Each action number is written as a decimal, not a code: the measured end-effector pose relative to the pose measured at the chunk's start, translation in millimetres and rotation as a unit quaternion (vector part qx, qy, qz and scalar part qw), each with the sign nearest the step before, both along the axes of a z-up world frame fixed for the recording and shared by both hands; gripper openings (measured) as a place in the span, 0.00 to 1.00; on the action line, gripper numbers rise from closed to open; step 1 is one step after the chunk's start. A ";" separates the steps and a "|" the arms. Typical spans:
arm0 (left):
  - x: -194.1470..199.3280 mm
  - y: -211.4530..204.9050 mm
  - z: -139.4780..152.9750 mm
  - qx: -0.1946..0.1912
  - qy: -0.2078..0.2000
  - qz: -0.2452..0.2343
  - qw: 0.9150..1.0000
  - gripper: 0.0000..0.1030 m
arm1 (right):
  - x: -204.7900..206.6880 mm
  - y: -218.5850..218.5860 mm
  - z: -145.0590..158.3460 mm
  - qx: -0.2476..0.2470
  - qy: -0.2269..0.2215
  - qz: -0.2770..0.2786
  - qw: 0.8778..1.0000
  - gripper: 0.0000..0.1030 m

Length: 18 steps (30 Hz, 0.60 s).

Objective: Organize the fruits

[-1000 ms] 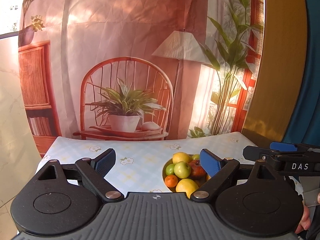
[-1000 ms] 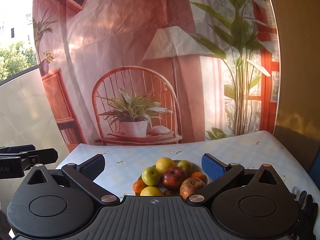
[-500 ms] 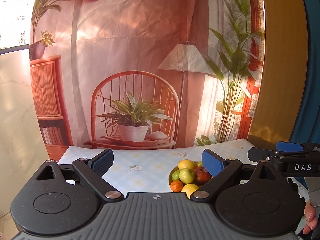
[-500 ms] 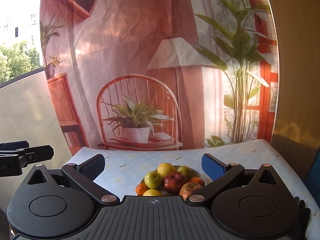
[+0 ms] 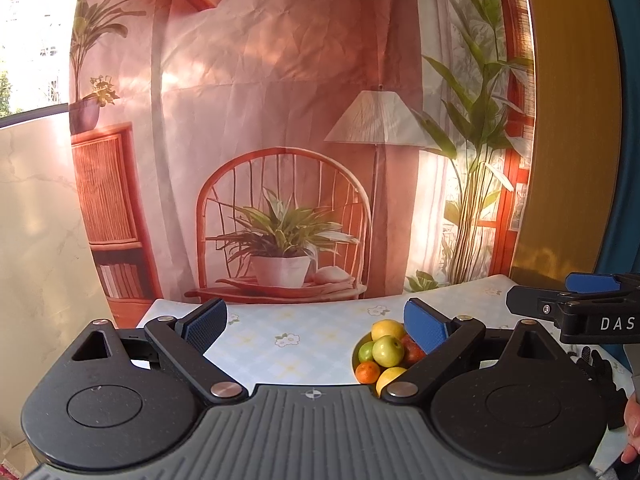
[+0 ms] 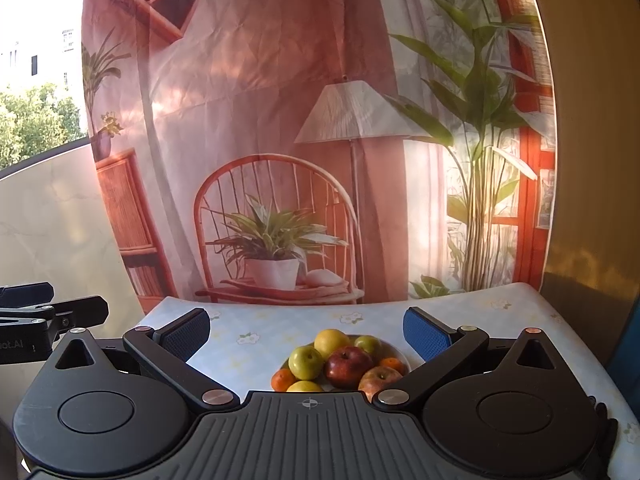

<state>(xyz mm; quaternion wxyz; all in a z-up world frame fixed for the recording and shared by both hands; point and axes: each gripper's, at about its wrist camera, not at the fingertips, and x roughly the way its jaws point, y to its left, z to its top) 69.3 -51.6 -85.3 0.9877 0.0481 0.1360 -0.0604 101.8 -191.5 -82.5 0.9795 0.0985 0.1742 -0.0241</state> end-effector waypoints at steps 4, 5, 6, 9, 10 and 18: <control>-0.1 1.3 0.4 -0.006 0.002 -0.003 1.000 0.94 | 0.0 0.4 0.0 0.000 0.001 0.000 1.000 1.00; 0.2 1.6 0.3 -0.007 0.002 -0.004 1.000 0.94 | -0.1 0.1 0.0 0.000 0.001 0.000 1.000 1.00; 0.3 2.1 0.3 -0.008 0.003 -0.005 1.000 0.94 | -0.1 0.1 0.0 0.000 0.000 0.000 1.000 1.00; -0.3 2.7 0.1 -0.010 0.003 -0.008 1.000 0.94 | -0.1 0.0 0.4 0.000 0.000 0.000 1.000 1.00; 0.0 3.3 0.3 -0.011 0.004 -0.009 1.000 0.94 | -0.2 0.0 0.4 0.000 0.000 0.000 1.000 1.00; 0.1 3.6 -0.3 -0.010 0.002 -0.011 1.000 0.94 | -0.2 0.2 0.4 0.000 0.000 0.000 1.000 1.00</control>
